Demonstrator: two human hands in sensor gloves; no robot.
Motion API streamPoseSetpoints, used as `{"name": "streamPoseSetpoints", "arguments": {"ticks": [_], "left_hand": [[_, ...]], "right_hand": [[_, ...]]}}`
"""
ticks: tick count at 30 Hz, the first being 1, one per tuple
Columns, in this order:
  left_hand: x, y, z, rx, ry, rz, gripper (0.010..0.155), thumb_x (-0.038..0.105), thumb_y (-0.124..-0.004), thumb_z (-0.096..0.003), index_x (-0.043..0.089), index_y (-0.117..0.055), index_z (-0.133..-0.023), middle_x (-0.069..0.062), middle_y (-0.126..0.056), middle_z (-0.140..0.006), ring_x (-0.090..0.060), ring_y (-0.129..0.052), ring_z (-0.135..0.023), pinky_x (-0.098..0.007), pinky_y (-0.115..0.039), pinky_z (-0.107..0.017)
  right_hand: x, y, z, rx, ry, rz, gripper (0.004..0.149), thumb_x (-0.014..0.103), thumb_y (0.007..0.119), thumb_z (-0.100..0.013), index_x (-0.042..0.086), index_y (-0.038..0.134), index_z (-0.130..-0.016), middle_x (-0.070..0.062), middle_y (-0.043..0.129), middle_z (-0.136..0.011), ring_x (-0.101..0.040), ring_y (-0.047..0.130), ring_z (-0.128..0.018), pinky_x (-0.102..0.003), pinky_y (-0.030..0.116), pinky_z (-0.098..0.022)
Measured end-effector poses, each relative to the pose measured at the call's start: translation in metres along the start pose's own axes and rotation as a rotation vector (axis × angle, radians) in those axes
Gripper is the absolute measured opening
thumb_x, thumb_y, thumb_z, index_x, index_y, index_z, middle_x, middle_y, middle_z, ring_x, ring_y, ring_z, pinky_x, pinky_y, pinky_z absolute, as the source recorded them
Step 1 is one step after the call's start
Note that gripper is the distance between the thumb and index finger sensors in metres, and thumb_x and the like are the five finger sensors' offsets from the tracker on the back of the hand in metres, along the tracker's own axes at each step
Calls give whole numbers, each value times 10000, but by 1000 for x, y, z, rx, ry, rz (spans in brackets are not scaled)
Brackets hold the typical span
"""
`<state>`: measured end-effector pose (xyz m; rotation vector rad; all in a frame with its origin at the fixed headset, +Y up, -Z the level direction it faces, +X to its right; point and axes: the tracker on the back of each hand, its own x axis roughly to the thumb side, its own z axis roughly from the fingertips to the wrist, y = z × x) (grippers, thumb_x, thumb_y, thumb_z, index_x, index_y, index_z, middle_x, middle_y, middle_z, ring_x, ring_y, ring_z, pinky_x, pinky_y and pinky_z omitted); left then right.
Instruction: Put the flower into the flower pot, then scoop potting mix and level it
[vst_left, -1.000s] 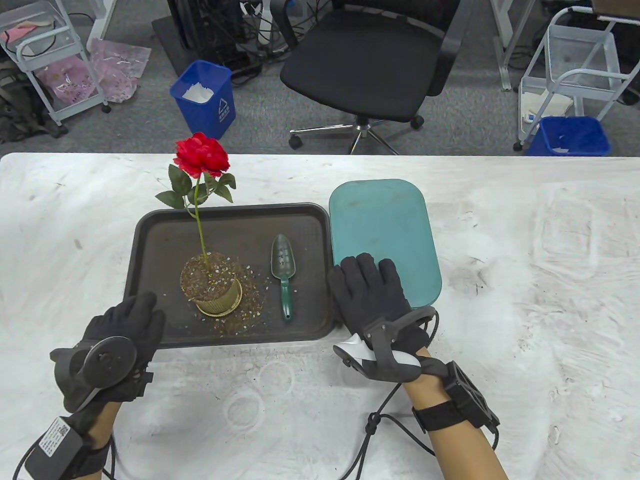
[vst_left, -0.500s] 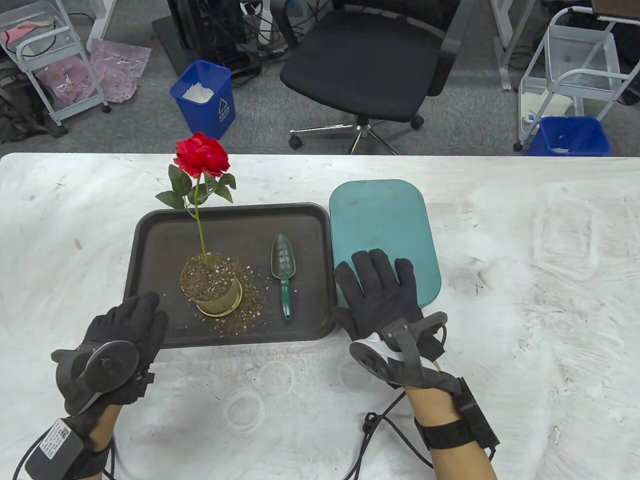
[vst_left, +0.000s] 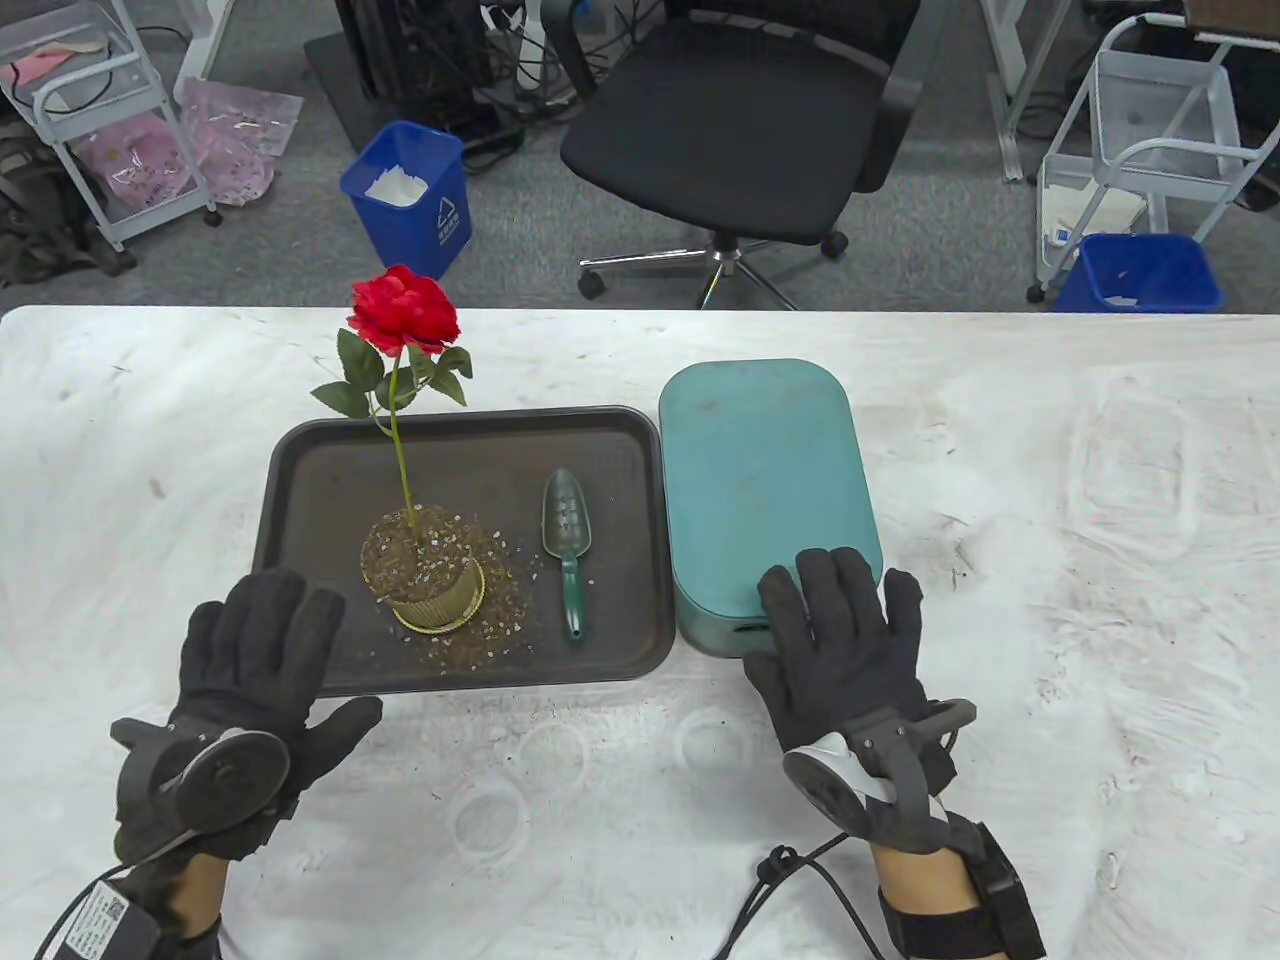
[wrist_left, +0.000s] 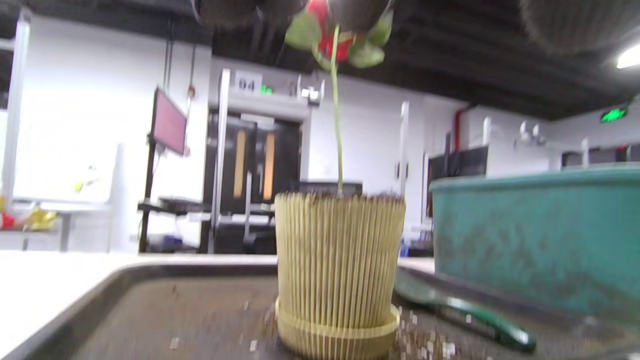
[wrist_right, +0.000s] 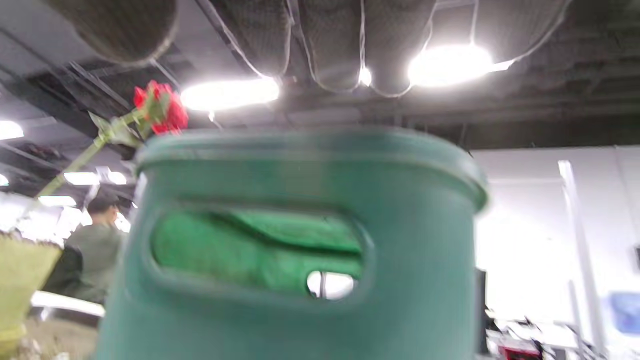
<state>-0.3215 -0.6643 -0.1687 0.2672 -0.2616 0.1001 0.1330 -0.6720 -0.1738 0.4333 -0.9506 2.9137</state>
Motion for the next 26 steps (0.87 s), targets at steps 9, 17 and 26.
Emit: {"name": "streamPoseSetpoints", "arguments": {"ticks": [9, 17, 26], "left_hand": [[-12, -29, -13, -107, 88, -106, 951, 843, -569, -324, 398, -263, -1107, -28, -145, -1164, -385, -178, -1163, -684, -231, -788], [-9, -33, -16, -105, 89, -113, 941, 828, -590, -328, 389, -292, -1105, -34, -169, -1165, -381, -210, -1166, -678, -263, -792], [-6, -35, -17, -101, 74, -114, 930, 812, -607, -333, 382, -314, -1104, -38, -197, -1166, -384, -260, -1163, -674, -290, -795]], "right_hand": [[-6, 12, 1, 39, 28, -39, 730, 575, 597, -434, 253, 481, -1078, -175, 480, -1196, -525, 484, -1078, -871, 384, -647], [-7, 13, 1, 53, 37, -43, 727, 568, 607, -435, 243, 492, -1075, -193, 487, -1188, -527, 500, -1070, -868, 395, -645], [-8, 13, 1, 42, 41, -44, 715, 554, 610, -439, 233, 504, -1069, -207, 508, -1171, -524, 527, -1058, -860, 412, -646]]}}
